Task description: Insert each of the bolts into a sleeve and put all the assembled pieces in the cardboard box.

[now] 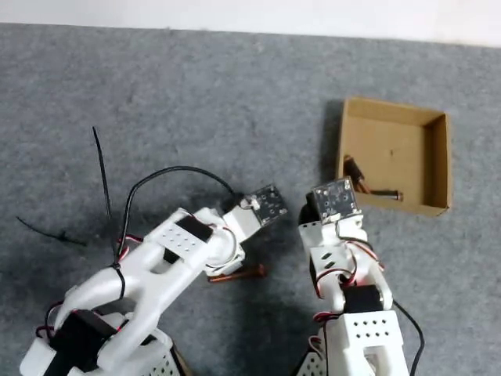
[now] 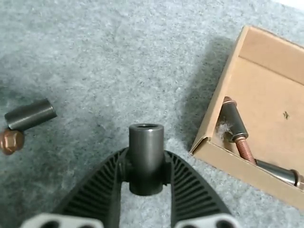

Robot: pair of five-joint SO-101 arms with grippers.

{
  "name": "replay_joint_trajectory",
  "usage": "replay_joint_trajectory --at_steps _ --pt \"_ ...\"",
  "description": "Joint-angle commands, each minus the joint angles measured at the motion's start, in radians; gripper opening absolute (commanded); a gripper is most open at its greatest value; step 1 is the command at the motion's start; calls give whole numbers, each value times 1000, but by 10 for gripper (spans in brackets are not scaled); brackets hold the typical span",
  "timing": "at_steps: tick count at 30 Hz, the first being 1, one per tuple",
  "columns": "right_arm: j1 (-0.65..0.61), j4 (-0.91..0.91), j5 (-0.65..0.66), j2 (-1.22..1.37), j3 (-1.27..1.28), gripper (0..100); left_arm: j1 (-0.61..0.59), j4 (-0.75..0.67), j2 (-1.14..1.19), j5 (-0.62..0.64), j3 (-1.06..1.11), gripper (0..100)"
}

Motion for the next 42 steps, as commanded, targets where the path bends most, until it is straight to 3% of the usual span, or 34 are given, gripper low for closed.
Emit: replay_joint_trajectory --at_steps 1,25,36,42 --pt "10 -30 -3 -16 -4 5 -19 -5 -10 -3 -31 185" --pt "10 -30 -3 -16 -4 6 -65 -29 -84 55 10 182" --pt "10 -30 -3 -18 -4 6 -68 -89 -401 55 183 185" --pt "10 -30 -3 -18 -4 6 -70 -110 -321 55 150 186"
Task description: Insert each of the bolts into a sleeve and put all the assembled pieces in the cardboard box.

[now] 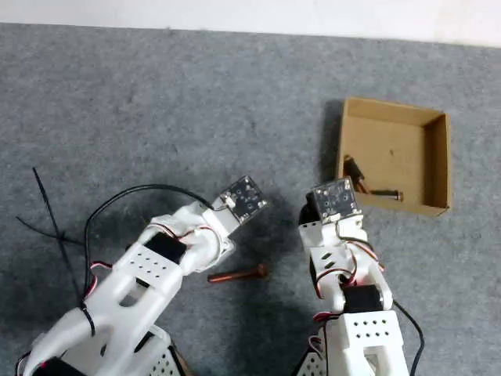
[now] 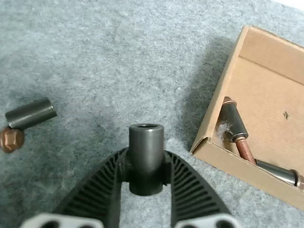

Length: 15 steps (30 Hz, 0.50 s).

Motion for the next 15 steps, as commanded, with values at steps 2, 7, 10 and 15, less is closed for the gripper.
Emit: replay_joint_trajectory --at_steps 2,7,10,15 --pt "10 -30 -3 -18 -4 6 -16 -44 119 9 -73 186" --pt "10 -30 -3 -18 -4 6 -50 -38 349 12 -226 186" --pt "10 -30 -3 -16 -4 6 -56 -3 450 51 -302 186" --pt "10 -30 -3 -16 -4 6 -61 60 527 54 -378 186"
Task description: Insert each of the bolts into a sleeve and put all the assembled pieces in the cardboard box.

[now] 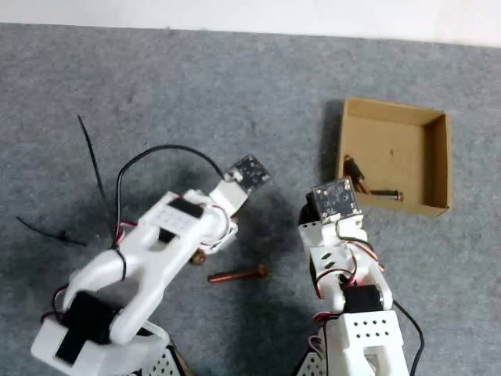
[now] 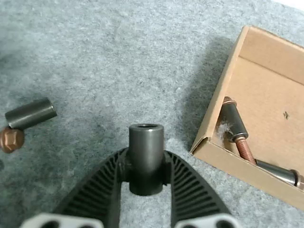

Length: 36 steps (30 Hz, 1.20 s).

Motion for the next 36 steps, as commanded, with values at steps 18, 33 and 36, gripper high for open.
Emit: replay_joint_trajectory --at_steps 18,33,36 --pt "10 -30 -3 -16 -4 6 -13 64 48 12 -90 16" --pt "10 -30 -3 -19 -4 6 -5 92 -150 11 39 5" --pt "10 -30 -3 -19 -4 6 -7 12 -348 11 183 5"
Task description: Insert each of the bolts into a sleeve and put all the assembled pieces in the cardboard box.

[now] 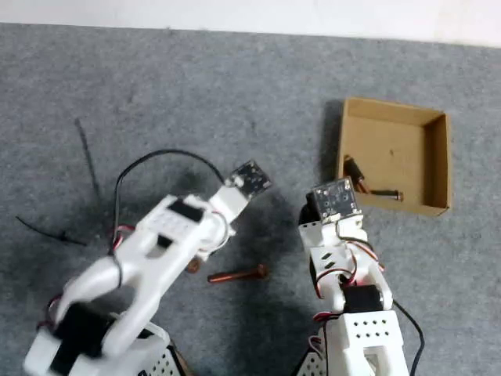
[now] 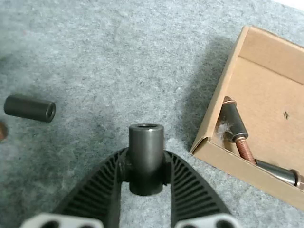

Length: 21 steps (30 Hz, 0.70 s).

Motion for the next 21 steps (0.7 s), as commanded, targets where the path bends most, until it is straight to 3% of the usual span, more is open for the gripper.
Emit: replay_joint_trajectory --at_steps 1,5,11,15,21 --pt "10 -30 -3 -21 -4 6 -13 -104 -321 15 185 5" --pt "10 -30 -3 -21 -4 6 -16 -175 -627 18 366 5" --pt "10 -30 -3 -21 -4 6 -22 -173 -1040 20 541 5" --pt "10 -31 -3 -21 -4 6 -97 -173 -1268 26 618 5" --pt "10 -31 -5 -21 -4 6 -240 -173 -1549 239 704 6"
